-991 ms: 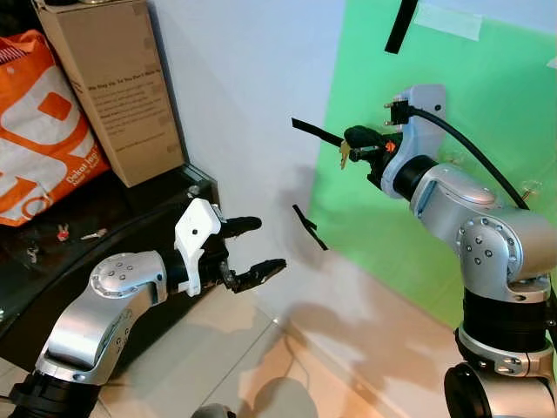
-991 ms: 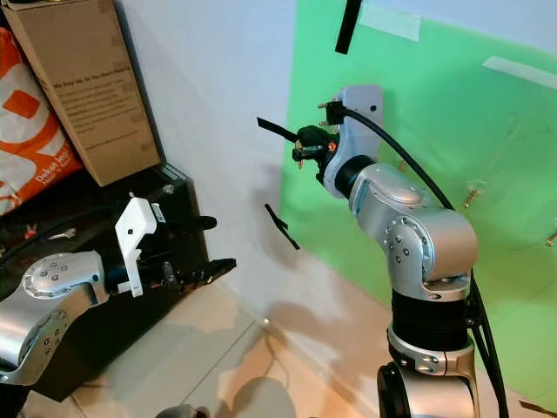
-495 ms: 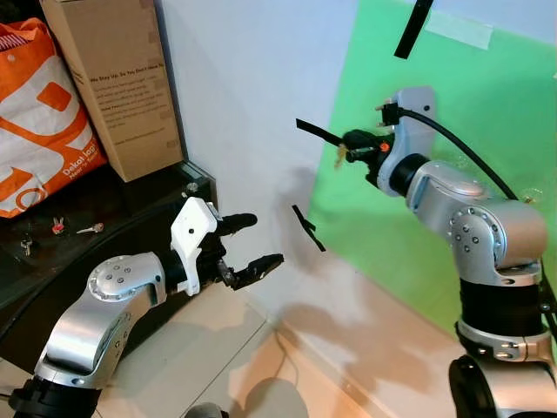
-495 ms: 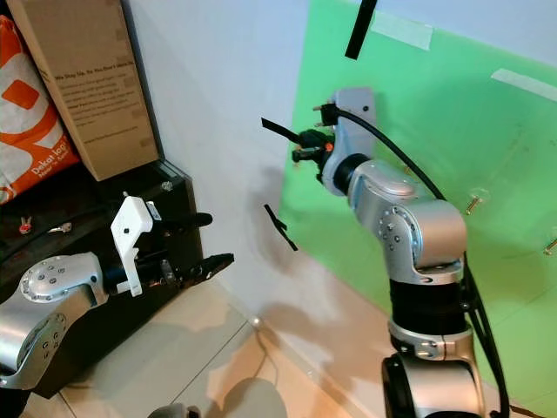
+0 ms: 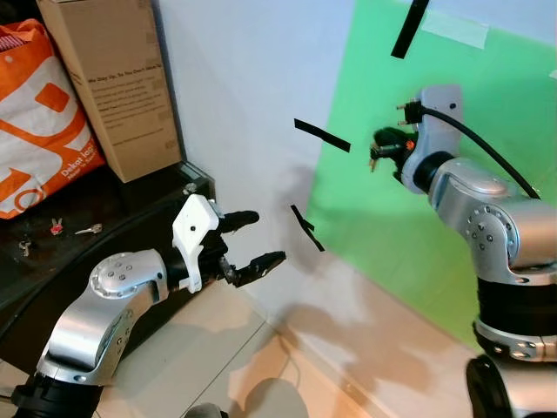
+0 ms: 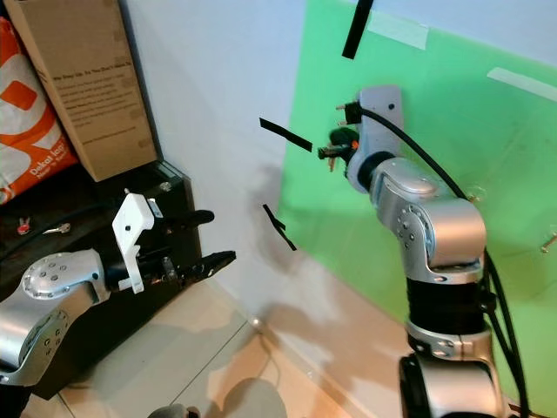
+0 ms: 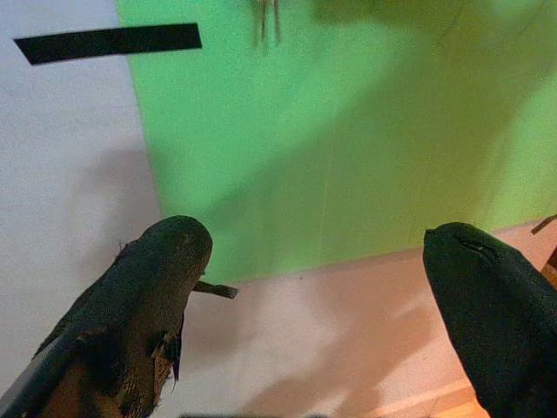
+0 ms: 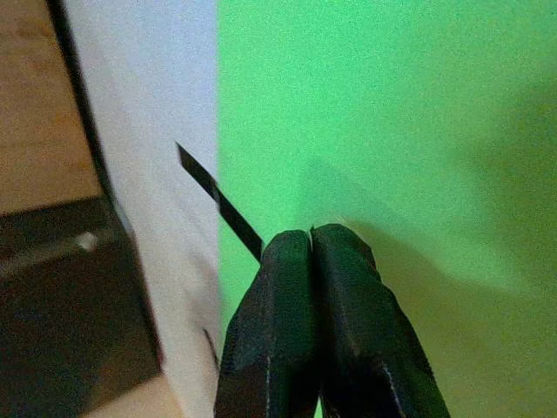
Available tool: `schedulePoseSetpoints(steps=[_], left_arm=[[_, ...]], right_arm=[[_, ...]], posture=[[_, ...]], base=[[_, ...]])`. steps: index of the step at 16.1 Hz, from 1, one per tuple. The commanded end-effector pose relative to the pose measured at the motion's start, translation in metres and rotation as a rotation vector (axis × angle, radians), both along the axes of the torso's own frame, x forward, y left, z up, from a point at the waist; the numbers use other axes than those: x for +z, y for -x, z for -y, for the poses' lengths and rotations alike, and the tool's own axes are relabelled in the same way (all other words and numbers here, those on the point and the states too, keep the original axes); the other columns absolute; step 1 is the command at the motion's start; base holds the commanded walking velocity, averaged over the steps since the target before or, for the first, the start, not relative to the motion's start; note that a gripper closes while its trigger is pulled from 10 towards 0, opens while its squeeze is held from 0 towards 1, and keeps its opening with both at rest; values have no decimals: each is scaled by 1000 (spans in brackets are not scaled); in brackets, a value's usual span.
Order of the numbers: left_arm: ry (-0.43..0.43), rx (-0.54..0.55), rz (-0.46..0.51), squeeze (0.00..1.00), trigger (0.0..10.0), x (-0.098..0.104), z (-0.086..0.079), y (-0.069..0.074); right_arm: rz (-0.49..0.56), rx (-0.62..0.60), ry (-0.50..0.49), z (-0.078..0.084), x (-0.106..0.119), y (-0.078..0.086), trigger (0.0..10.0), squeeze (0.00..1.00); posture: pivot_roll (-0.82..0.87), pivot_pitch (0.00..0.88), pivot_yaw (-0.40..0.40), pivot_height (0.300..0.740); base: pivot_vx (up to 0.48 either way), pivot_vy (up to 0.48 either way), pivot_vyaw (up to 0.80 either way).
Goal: Hang keys on a hook
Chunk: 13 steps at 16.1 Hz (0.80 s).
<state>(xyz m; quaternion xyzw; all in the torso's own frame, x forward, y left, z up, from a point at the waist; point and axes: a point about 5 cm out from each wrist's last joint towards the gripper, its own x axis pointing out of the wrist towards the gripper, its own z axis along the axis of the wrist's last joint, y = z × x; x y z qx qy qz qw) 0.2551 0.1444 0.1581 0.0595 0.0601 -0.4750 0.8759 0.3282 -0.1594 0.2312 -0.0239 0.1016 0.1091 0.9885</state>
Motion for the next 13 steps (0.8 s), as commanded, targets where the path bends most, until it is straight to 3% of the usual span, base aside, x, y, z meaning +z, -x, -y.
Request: schedulePoseSetpoints(steps=[1,8,13], left_arm=[[1,-14,2,0,10000,1,3,0],[2,-15,7,0,10000,2,4,1],[1,-15,12,0,10000,3,4,1]], right_arm=[[-15,-22,19,4,-5,0,10000,0],[-26,16,62,-3,-10,2,10000,0],[19,28,9,-8,-1,0,10000,0]], posture=[[13,0,-55,740],[16,0,-61,740],[21,0,-67,740]], base=[[0,0,0],[0,0,0],[0,0,0]])
